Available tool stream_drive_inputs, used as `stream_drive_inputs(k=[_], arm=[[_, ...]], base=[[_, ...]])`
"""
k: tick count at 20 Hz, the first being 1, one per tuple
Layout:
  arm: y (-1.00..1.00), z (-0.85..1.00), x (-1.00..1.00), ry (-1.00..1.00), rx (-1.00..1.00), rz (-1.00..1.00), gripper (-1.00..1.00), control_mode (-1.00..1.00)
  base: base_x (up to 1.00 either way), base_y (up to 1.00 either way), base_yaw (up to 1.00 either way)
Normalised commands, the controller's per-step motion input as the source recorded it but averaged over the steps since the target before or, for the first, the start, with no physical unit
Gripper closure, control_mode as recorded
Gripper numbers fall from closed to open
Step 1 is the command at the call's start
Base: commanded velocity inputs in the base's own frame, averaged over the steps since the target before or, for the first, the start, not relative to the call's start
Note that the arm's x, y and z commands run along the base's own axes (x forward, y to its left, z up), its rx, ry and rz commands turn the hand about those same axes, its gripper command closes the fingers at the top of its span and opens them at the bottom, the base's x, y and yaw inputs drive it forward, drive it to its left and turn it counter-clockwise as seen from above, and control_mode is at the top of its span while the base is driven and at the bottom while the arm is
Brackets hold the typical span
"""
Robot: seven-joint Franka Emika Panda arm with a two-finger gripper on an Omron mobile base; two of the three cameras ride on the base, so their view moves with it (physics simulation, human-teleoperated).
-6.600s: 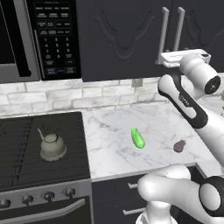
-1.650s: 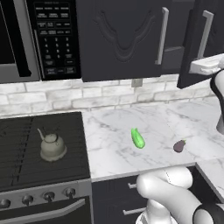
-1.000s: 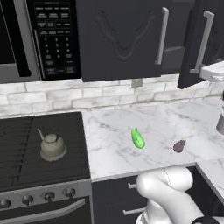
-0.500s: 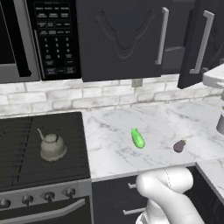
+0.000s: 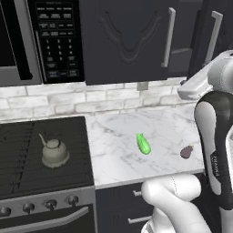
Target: Pick the pan from the cabinet and place it on the stove. Then turn on the stove burner for the pan.
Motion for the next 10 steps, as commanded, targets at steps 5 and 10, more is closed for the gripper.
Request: stream_drive_inputs(k=[5, 10], arm=[[0.35, -0.22, 0.45, 0.15, -0.27, -0.12, -1.00, -1.00], [0.13, -0.21, 0.58, 0.09, -0.20, -0.11, -1.00, -1.00]], base=[[0.00, 0.00, 0.00], [0.00, 0.00, 0.00]])
